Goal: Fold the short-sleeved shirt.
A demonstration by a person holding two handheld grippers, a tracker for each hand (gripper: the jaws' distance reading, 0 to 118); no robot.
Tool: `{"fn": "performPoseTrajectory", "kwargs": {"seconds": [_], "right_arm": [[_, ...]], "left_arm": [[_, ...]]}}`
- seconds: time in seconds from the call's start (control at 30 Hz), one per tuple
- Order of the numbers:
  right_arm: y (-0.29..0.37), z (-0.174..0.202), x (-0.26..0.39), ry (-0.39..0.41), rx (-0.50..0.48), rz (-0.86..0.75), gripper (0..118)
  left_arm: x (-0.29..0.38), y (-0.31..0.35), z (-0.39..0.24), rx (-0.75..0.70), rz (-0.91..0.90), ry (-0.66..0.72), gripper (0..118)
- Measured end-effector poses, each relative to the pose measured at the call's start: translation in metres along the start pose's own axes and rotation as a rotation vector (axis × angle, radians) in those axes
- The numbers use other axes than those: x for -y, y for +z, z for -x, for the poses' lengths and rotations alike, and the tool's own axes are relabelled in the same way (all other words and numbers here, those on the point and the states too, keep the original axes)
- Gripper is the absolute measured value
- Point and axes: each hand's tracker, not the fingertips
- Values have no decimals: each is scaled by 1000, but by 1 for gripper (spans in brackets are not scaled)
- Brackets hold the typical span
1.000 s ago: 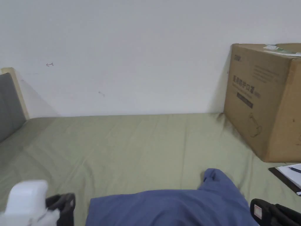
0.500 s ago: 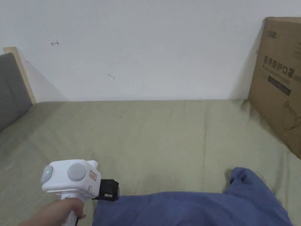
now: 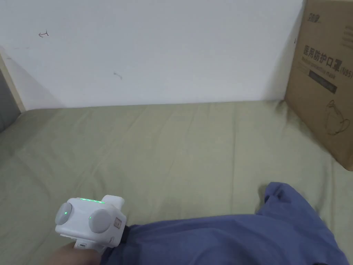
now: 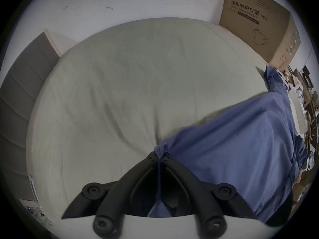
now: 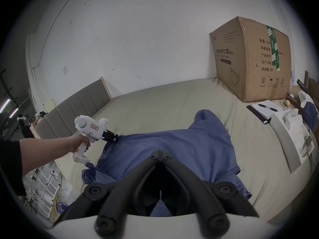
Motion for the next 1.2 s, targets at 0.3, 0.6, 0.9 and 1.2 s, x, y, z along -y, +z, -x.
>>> {"fn": "performPoseTrajectory", "kwargs": {"seconds": [0.3, 0.6, 0.9, 1.2], "right_arm": [[-72, -90, -107, 30, 92, 111, 0], [-226, -175, -90, -69, 268, 525, 109], [-275, -200, -56, -205, 344, 745, 71], [-236, -165, -89, -88, 269, 596, 3]], "left_arm": [[-3, 64, 7, -20, -207, 17, 0], [12, 66, 5, -76, -196, -12, 0], [19, 43, 14, -88, -117, 0, 0], [29, 42, 17, -92, -76, 36, 0]]}}
